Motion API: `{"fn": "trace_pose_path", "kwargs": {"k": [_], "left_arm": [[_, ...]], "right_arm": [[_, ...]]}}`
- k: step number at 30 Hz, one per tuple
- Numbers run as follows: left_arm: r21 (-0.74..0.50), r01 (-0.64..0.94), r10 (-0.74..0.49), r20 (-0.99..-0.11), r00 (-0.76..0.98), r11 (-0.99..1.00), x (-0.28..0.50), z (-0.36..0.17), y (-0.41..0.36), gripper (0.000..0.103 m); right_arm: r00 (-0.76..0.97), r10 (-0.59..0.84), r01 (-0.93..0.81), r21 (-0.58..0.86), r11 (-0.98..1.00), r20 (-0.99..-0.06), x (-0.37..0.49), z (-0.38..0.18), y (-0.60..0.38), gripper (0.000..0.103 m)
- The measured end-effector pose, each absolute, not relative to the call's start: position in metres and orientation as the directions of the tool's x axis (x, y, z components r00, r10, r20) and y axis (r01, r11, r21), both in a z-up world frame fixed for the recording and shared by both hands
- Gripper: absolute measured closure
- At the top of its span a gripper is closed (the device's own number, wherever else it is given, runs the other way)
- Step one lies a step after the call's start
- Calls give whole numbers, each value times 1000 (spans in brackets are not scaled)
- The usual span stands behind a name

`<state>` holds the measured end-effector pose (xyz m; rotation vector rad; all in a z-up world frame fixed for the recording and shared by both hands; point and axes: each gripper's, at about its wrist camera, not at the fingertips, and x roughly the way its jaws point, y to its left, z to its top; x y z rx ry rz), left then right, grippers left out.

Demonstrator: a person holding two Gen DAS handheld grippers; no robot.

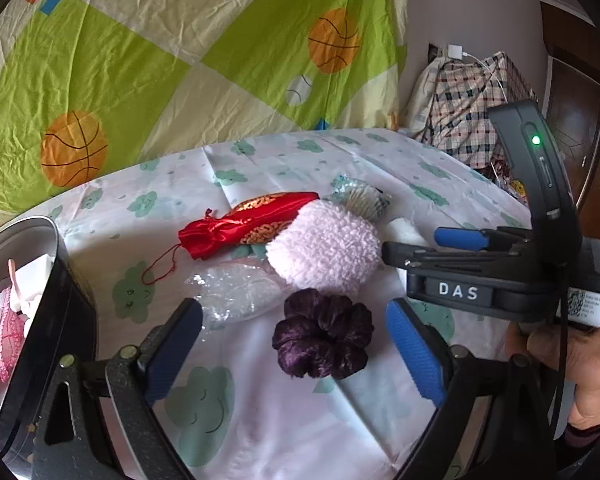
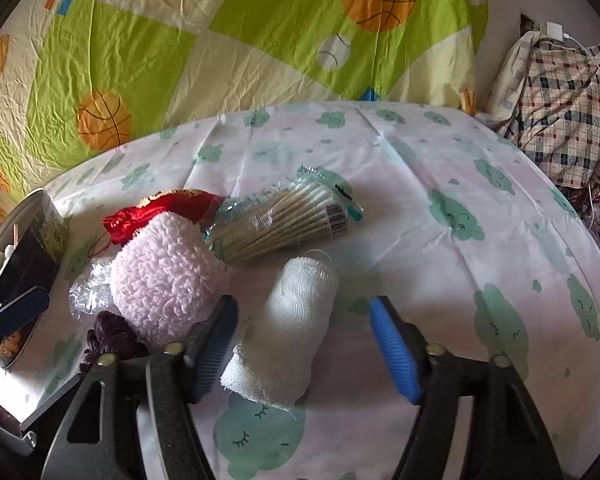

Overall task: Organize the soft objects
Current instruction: 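Move both tools back toward the remaining soft items on the bed, then grasp the purple scrunchie with the left tool while the right tool grasps the white rolled towel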

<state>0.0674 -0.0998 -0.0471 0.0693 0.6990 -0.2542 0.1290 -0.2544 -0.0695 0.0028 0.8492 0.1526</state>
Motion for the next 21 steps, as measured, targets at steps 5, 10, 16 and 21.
{"fn": "trace_pose_path", "kwargs": {"k": [5,10,16,21], "left_arm": [[-60,291,-242,-725,645,955,87,-61,-109,28],[-123,313,-293,-756,586,942,95,-69,-108,60],[-132,312,-309,-709,633,941,87,-60,-104,63],[-118,297,-298,-661,689,948,81,-51,-98,63]], "right_arm": [[625,134,-148,52,988,-769,132,-74,-251,55],[625,147,-159,60,986,-767,131,-74,-251,66],[654,167,-150,90,985,-738,127,-68,-257,68],[710,174,-138,107,985,-683,118,-58,-262,68]]}}
